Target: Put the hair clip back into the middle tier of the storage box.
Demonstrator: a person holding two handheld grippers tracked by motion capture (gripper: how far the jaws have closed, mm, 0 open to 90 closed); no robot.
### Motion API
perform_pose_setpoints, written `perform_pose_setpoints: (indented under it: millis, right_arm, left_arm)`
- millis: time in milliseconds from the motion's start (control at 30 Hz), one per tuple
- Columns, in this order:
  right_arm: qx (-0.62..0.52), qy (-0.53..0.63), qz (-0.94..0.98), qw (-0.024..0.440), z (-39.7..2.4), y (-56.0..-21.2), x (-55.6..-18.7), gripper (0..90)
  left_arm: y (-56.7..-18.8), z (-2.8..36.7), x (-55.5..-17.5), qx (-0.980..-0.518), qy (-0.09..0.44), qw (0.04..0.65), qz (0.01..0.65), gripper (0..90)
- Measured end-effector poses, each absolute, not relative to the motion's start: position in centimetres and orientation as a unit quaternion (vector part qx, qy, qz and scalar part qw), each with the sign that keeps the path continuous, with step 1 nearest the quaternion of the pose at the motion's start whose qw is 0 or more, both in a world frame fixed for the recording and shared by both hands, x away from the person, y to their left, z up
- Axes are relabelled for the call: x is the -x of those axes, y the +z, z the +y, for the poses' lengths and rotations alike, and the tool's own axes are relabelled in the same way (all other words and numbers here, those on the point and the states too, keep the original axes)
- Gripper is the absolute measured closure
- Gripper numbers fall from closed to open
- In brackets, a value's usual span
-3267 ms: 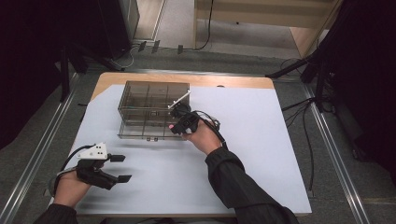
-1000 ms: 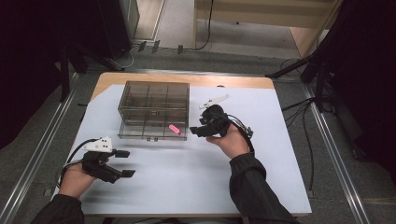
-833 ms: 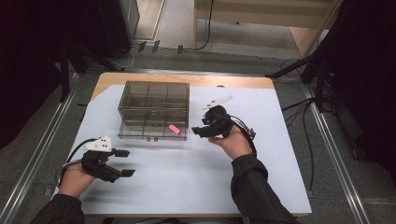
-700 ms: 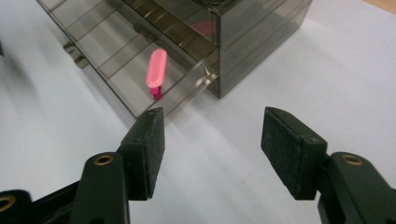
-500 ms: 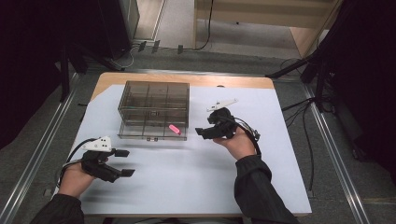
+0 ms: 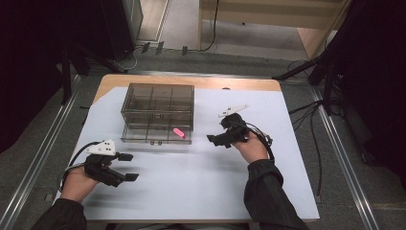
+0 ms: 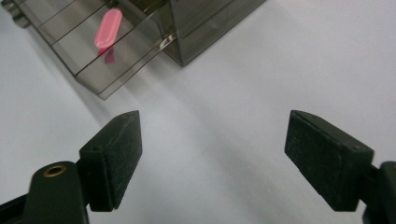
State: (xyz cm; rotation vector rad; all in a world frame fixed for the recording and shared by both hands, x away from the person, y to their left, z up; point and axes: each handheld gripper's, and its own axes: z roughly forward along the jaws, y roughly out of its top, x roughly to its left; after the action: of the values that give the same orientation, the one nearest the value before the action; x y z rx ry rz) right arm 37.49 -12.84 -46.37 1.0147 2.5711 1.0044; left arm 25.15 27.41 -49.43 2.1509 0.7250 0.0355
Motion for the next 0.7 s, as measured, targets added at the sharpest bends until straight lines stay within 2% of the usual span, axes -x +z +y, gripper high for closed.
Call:
perform_pose_setpoints:
  millis: [700]
  right_arm:
    - [-0.35, 0.328, 0.869, 0.123, -14.8, -47.4, -37.9, 19.7]
  left_arm:
    - [-49.3, 27.1, -25.3, -0.86, 0.012, 0.425, 0.282, 21.4]
